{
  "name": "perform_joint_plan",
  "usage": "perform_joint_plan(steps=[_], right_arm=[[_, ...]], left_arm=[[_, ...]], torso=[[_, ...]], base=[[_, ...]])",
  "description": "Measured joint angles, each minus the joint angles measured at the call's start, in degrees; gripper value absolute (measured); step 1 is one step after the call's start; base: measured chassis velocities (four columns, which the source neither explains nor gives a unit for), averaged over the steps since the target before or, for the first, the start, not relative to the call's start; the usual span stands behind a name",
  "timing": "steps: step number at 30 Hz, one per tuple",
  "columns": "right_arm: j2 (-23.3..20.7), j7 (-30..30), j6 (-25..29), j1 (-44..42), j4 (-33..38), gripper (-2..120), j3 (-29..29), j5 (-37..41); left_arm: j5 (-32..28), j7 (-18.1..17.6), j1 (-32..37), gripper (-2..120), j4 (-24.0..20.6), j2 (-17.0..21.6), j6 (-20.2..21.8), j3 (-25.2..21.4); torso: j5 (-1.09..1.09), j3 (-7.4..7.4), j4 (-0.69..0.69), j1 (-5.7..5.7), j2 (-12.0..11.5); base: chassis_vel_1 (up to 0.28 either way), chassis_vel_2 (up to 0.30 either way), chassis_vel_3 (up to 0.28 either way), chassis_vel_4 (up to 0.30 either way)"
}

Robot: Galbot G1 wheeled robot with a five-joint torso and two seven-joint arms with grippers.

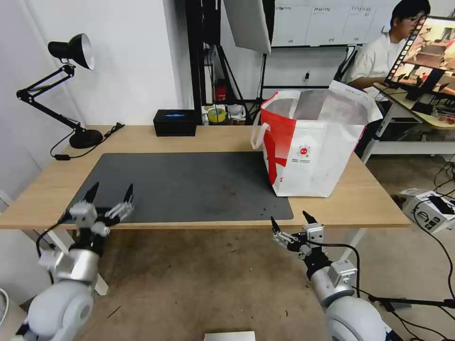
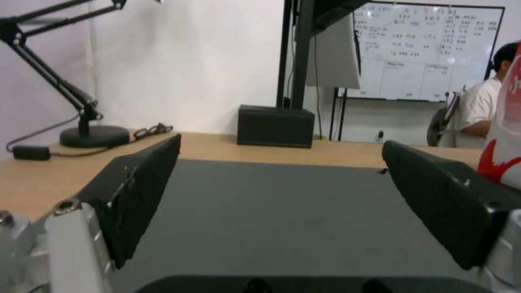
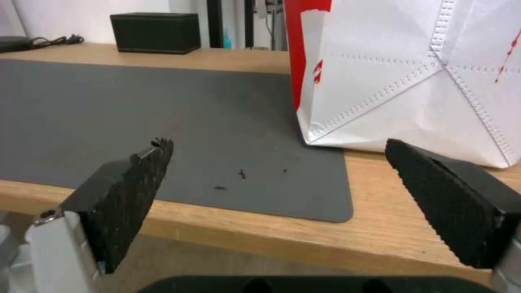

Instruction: Pick up the trash from the table and place it into the takeout bag.

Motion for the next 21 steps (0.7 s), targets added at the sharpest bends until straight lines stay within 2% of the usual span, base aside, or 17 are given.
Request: perform_joint_plan(steps=[9, 21], right_arm=[[0.0, 0.0, 0.0, 0.0, 0.0, 100, 0.0, 0.0], [0.0, 0.0, 0.0, 0.0, 0.0, 100, 0.0, 0.0]], left_arm=[[3.6, 1.4, 2.5, 100, 0.1, -4.0, -1.3, 0.7], [4.1, 1.4, 2.4, 100, 0.2, -4.1, -1.2, 1.1]], torso=[[0.00, 0.01, 0.00, 0.01, 0.0], [-0.01, 0.01, 0.00, 0.01, 0.0]], base=[[0.000, 0.000, 0.000, 0.000], [0.000, 0.000, 0.000, 0.000]])
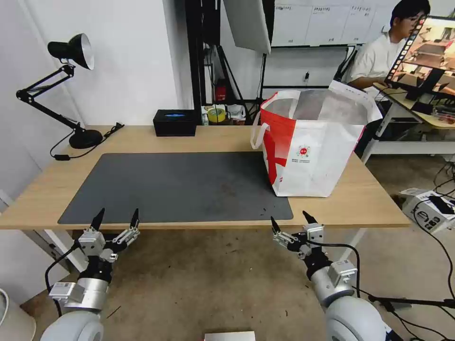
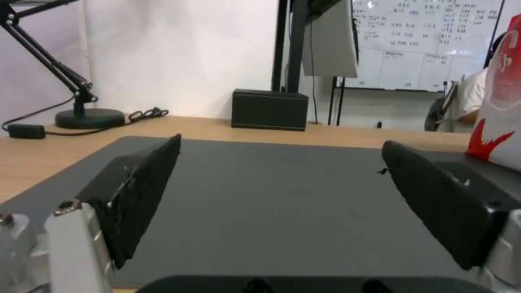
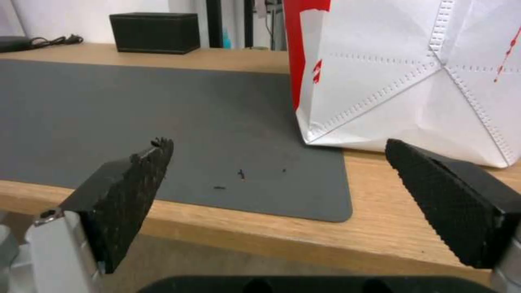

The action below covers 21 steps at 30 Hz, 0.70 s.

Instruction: Pick up the trash from the table and place it into the takeout bag.

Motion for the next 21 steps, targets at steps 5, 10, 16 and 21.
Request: perform_joint_plan(steps=[5, 10, 16, 21], right_arm=[[0.0, 0.0, 0.0, 0.0, 0.0, 100, 0.0, 0.0], [0.0, 0.0, 0.0, 0.0, 0.0, 100, 0.0, 0.0], [0.0, 0.0, 0.0, 0.0, 0.0, 100, 0.0, 0.0], [0.0, 0.0, 0.0, 0.0, 0.0, 100, 0.0, 0.0]], left_arm=[[0.0, 0.0, -0.1, 100, 0.0, 0.1, 0.0, 0.0], [-0.1, -0.1, -0.1, 100, 0.0, 0.1, 0.1, 0.1], [-0.2, -0.1, -0.2, 100, 0.0, 0.1, 0.1, 0.1], [-0.2, -0.1, -0.2, 100, 0.0, 0.2, 0.2, 0.1]], torso=[[0.00, 0.00, 0.00, 0.00, 0.0], [0.00, 0.00, 0.00, 0.00, 0.0], [0.00, 0.00, 0.00, 0.00, 0.0], [0.00, 0.00, 0.00, 0.00, 0.0]], base=[[0.000, 0.000, 0.000, 0.000], [0.000, 0.000, 0.000, 0.000], [0.000, 0.000, 0.000, 0.000], [0.000, 0.000, 0.000, 0.000]])
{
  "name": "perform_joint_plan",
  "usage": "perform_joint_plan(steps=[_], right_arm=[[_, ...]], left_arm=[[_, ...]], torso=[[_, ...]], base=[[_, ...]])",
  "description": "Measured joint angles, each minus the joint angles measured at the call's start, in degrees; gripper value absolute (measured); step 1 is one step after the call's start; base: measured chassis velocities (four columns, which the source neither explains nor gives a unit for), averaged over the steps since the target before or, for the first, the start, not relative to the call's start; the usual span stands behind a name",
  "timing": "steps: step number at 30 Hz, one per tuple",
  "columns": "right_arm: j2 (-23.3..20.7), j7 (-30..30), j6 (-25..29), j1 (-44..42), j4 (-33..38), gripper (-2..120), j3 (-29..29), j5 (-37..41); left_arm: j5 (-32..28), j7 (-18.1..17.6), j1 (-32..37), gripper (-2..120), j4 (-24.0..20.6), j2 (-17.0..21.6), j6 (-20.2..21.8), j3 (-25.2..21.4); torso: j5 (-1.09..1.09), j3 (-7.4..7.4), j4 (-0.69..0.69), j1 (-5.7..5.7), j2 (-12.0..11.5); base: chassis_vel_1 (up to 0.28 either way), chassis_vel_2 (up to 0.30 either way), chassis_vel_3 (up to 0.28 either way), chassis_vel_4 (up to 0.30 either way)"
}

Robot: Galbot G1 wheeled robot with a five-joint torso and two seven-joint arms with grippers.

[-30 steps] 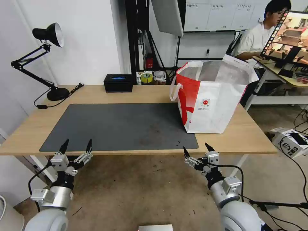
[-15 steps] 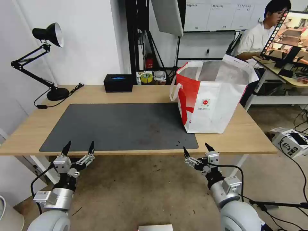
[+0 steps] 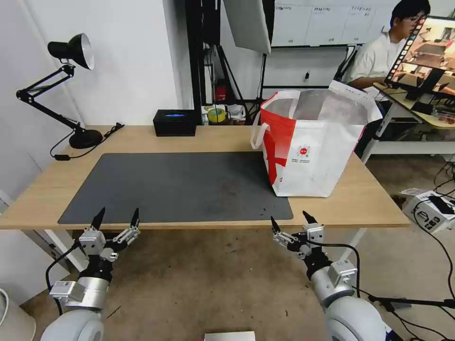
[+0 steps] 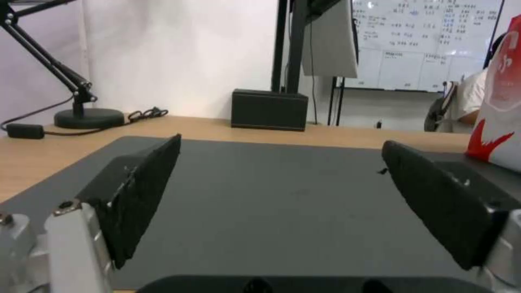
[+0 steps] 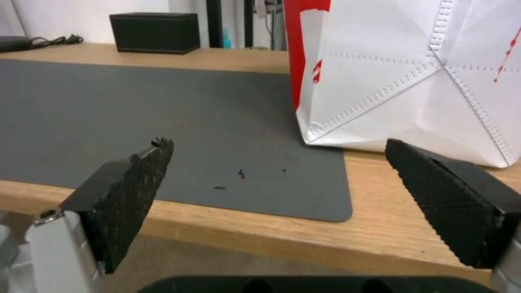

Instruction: Pick up the trash from the table and place it into the takeout bag.

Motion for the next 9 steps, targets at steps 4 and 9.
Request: perform_joint_plan(steps=[4, 9], right_arm=[[0.0, 0.0, 0.0, 0.0, 0.0, 100, 0.0, 0.0], [0.0, 0.0, 0.0, 0.0, 0.0, 100, 0.0, 0.0]], left_arm=[[0.0, 0.0, 0.0, 100, 0.0, 0.0, 0.0, 0.0], [0.0, 0.0, 0.0, 100, 0.0, 0.0, 0.0, 0.0]], torso=[[0.00, 0.00, 0.00, 0.00, 0.0], [0.00, 0.00, 0.00, 0.00, 0.0]], base=[[0.000, 0.000, 0.000, 0.000], [0.000, 0.000, 0.000, 0.000]])
